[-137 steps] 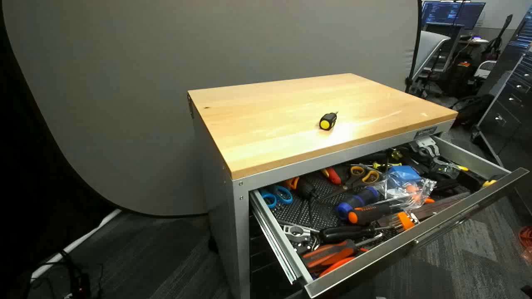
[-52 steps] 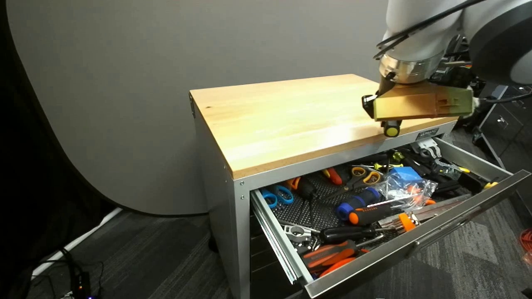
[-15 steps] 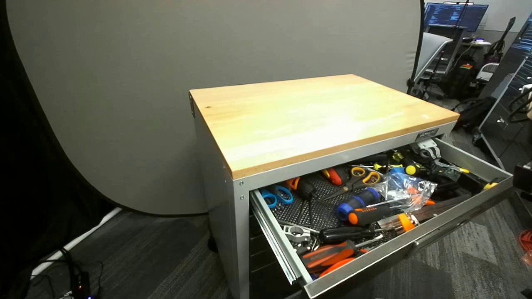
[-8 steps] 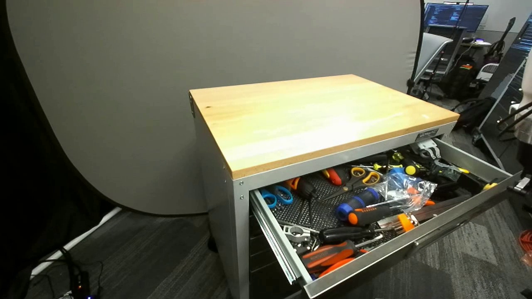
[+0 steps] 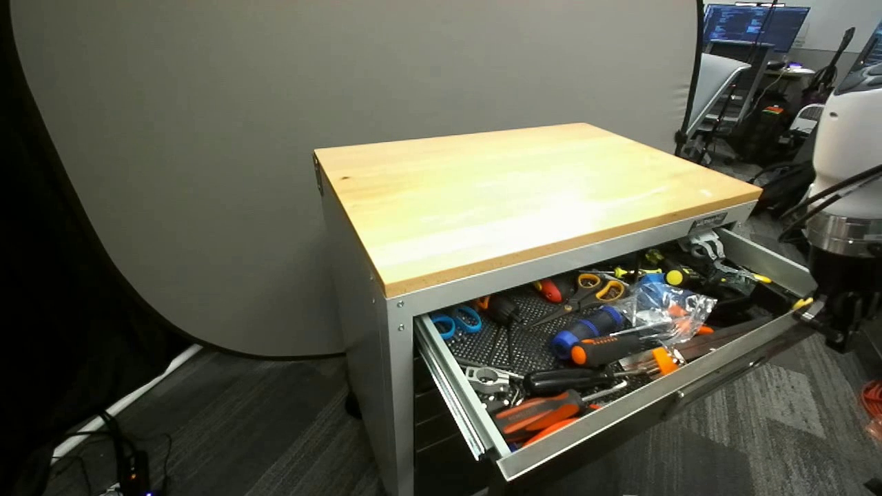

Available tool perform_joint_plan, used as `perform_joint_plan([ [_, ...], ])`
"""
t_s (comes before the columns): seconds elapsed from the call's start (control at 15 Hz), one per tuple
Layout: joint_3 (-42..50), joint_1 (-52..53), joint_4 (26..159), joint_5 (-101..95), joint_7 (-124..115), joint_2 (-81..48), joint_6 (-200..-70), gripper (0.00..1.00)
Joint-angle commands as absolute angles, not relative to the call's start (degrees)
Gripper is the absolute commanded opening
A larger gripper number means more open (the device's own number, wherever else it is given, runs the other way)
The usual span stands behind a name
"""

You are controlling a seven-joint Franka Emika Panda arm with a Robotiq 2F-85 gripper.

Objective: Put the screwdriver in the drawer and close it

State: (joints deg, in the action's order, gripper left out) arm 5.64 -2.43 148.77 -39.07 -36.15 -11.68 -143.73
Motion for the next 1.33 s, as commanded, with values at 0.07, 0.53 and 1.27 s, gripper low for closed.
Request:
perform_joint_plan([
  [0.07, 7.5, 1.3, 142.9, -42.6, -48.2, -16.9, -145.7, 0.01],
  [0.53, 7.4, 4.3, 136.1, -42.3, -56.9, -20.7, -146.2, 0.02],
  [1.27, 7.3, 6.2, 128.9, -41.4, -61.7, -25.1, -148.9, 0.01],
])
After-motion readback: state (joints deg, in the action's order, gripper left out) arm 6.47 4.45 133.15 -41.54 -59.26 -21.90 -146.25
